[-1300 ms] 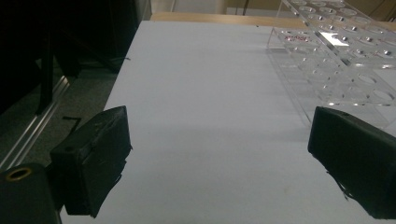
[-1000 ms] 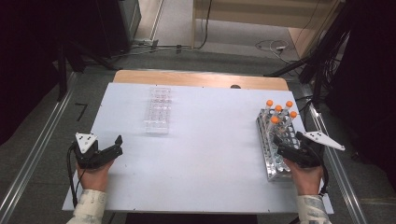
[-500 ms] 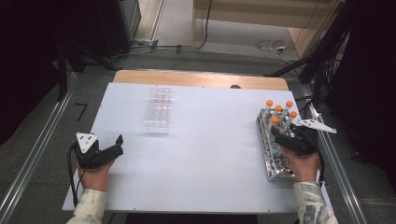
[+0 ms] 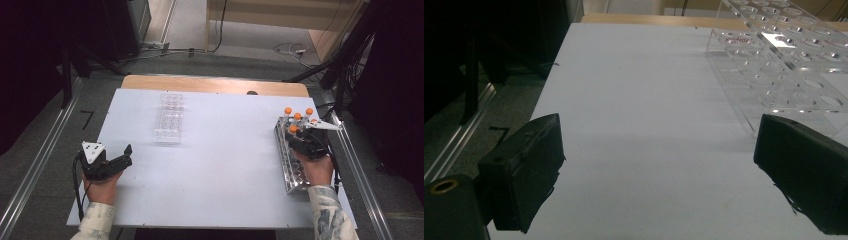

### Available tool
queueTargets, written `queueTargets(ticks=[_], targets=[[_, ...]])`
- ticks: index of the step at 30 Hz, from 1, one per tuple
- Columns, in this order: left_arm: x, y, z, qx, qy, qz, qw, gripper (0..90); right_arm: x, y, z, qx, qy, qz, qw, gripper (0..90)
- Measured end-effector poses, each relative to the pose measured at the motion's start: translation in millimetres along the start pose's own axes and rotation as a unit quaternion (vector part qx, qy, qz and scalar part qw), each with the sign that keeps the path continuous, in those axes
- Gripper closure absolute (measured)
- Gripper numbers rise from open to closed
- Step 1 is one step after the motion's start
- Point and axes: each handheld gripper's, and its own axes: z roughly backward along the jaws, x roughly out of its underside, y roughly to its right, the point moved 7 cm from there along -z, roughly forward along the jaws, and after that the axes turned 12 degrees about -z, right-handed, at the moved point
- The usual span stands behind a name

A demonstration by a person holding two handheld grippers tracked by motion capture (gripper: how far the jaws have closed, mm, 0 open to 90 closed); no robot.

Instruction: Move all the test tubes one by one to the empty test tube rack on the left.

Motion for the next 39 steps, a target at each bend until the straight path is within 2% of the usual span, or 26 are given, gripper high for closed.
queueTargets(ticks=[4, 10, 13, 20, 28, 30, 35, 37, 38, 39], targets=[[-0.2, 1.2, -0.1, 0.003, 0.000, -0.002, 1.0000, 6.4, 0.0, -1.6, -3.6, 0.006, -0.007, 0.010, 0.9999, 63.8], [0.0, 1.7, -1.0, 0.003, -0.001, -0.002, 1.0000, 6.4, -0.4, -1.1, -6.1, 0.008, -0.016, 0.006, 0.9998, 69.0], [0.1, 1.7, -0.8, 0.002, -0.002, -0.004, 1.0000, 6.4, -0.2, -2.3, -6.9, 0.010, -0.017, 0.013, 0.9997, 71.0], [0.1, 2.4, -0.6, 0.000, -0.002, -0.004, 1.0000, 6.4, -3.2, -3.0, -1.5, 0.009, 0.003, 0.013, 0.9999, 71.4], [-1.9, 6.5, 0.1, 0.010, -0.005, -0.003, 0.9999, 6.3, -18.0, -4.3, 15.9, 0.000, 0.023, 0.008, 0.9997, 71.4], [-3.6, 8.3, 1.5, 0.017, -0.008, 0.006, 0.9998, 6.3, -23.3, -4.5, 20.1, -0.004, 0.025, 0.007, 0.9997, 71.4], [-13.0, 13.6, 7.1, 0.032, 0.002, 0.014, 0.9994, 6.3, -33.7, -7.6, 31.2, -0.008, 0.035, 0.011, 0.9993, 71.5], [-18.0, 16.6, 10.1, 0.041, 0.009, 0.023, 0.9988, 6.4, -36.9, -9.5, 36.5, -0.009, 0.040, 0.014, 0.9990, 71.4], [-18.0, 16.6, 10.1, 0.041, 0.009, 0.023, 0.9988, 6.4, -38.6, -10.8, 39.8, -0.011, 0.044, 0.014, 0.9989, 71.4], [-23.9, 21.4, 12.6, 0.051, 0.013, 0.020, 0.9984, 6.4, -40.3, -12.6, 43.0, -0.014, 0.048, 0.016, 0.9986, 71.5]])
